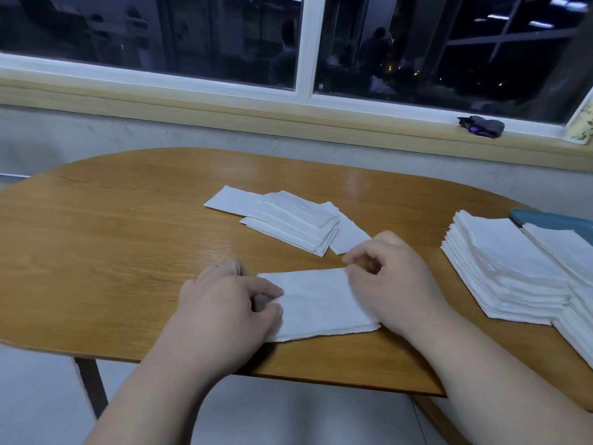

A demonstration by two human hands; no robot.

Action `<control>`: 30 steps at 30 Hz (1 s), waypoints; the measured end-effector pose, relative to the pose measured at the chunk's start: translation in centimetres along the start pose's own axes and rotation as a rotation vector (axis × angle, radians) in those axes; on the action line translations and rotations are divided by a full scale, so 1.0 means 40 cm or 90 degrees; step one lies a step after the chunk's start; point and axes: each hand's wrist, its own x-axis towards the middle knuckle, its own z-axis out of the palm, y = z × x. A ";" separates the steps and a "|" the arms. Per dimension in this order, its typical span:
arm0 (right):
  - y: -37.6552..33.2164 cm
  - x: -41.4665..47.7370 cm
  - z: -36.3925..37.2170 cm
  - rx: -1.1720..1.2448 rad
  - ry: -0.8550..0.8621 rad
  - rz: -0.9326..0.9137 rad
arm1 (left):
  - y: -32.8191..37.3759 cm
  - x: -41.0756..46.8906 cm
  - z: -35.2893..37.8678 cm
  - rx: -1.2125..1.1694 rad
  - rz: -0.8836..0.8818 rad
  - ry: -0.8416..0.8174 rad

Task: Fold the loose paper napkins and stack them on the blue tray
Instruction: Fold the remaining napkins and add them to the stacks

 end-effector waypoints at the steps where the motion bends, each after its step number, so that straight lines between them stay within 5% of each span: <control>1: -0.008 0.029 0.001 -0.023 -0.008 -0.002 | -0.005 0.001 -0.001 0.004 0.002 0.000; 13: -0.045 0.284 0.088 -0.272 -0.144 0.004 | -0.021 0.006 -0.002 -0.029 0.006 -0.020; 19: -0.038 0.296 0.098 -0.438 -0.112 -0.067 | -0.027 0.006 -0.002 -0.030 0.005 -0.020; 30: -0.107 0.206 -0.027 -0.110 0.081 -0.100 | -0.032 0.015 0.000 -0.117 -0.003 0.082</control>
